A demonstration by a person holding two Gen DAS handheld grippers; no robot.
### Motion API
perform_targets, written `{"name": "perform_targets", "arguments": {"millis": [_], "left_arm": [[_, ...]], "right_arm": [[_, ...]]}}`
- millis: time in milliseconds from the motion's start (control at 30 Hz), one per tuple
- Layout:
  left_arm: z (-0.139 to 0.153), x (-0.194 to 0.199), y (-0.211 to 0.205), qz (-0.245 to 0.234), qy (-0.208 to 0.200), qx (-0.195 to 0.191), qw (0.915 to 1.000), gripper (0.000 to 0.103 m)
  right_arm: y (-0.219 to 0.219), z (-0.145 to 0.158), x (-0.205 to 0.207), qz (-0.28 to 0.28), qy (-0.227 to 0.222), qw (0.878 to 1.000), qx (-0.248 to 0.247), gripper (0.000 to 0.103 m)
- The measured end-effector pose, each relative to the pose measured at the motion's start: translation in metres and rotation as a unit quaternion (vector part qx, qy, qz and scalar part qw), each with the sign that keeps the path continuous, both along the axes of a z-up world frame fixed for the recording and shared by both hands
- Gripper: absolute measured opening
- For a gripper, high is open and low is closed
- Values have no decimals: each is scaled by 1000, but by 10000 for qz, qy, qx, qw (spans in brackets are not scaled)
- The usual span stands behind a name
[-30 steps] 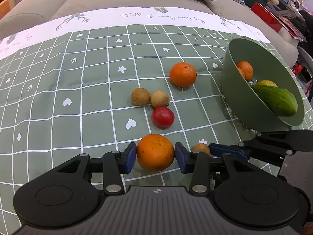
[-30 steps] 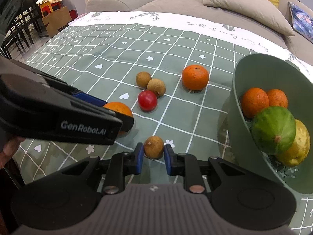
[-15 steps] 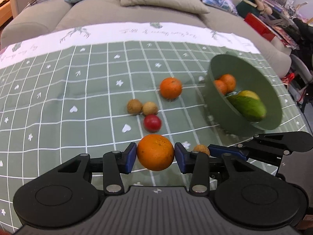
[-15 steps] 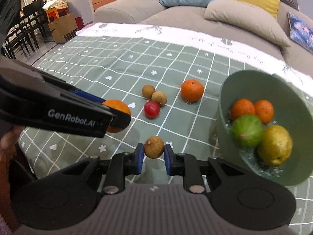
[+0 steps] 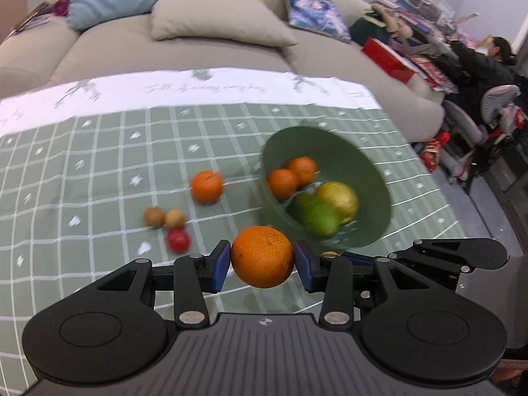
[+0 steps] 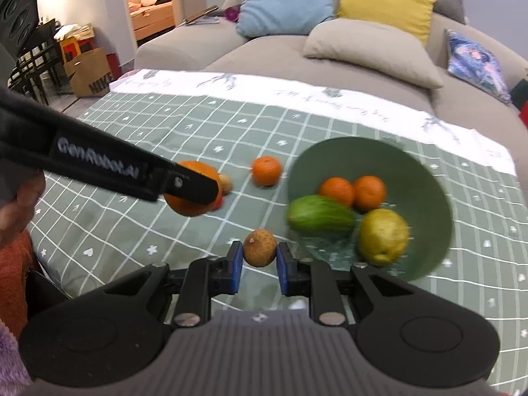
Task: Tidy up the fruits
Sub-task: 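Grasp an orange with the left tool while the right tool grasps a brown kiwi, then place the orange and kiwi into the colander and open both tools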
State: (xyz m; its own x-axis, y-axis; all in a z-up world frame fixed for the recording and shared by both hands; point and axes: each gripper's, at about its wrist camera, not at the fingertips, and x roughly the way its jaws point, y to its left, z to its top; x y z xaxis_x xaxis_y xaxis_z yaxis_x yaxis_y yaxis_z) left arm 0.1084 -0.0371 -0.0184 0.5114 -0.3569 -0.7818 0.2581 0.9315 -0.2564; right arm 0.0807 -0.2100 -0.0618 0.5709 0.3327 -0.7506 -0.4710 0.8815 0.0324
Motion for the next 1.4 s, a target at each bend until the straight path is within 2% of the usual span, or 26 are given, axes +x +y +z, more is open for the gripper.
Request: {"name": "perform_targets", "arguments": {"millis": [167,367,533,767,1000,1133,1300,1400], "left_arm": [[16,9,-31,-510,-196,25,9985,47],[20,23,-76,-1303,-312,281,9906,47],[1,44,-97,-1598,172,297,9866,47],[-16,58,-113,-2085,534,657,9744,47],[-23,77,-125,-2271,861,899,9659,47],[-27,84,-130,-2380,1036,897,9615,47],[-35,90,-131,-2312,1259,848,9610,48],[-37,91,-130,-2277,1315,798,9615,53]], "right_arm": [[-32,12,10,-188,-129,9996,-137,17],[-67,18,37,-329,-141,9992,-168,17],[-81,7,63,-60,179,9992,-361,17],[-93,-18,91,228,968,9950,-113,17],[-87,-33,108,564,1278,9896,-347,17],[-87,-37,112,726,1393,9868,-392,18],[-87,-41,114,813,1478,9847,-449,18],[-88,-43,114,832,1552,9837,-370,18]]}}
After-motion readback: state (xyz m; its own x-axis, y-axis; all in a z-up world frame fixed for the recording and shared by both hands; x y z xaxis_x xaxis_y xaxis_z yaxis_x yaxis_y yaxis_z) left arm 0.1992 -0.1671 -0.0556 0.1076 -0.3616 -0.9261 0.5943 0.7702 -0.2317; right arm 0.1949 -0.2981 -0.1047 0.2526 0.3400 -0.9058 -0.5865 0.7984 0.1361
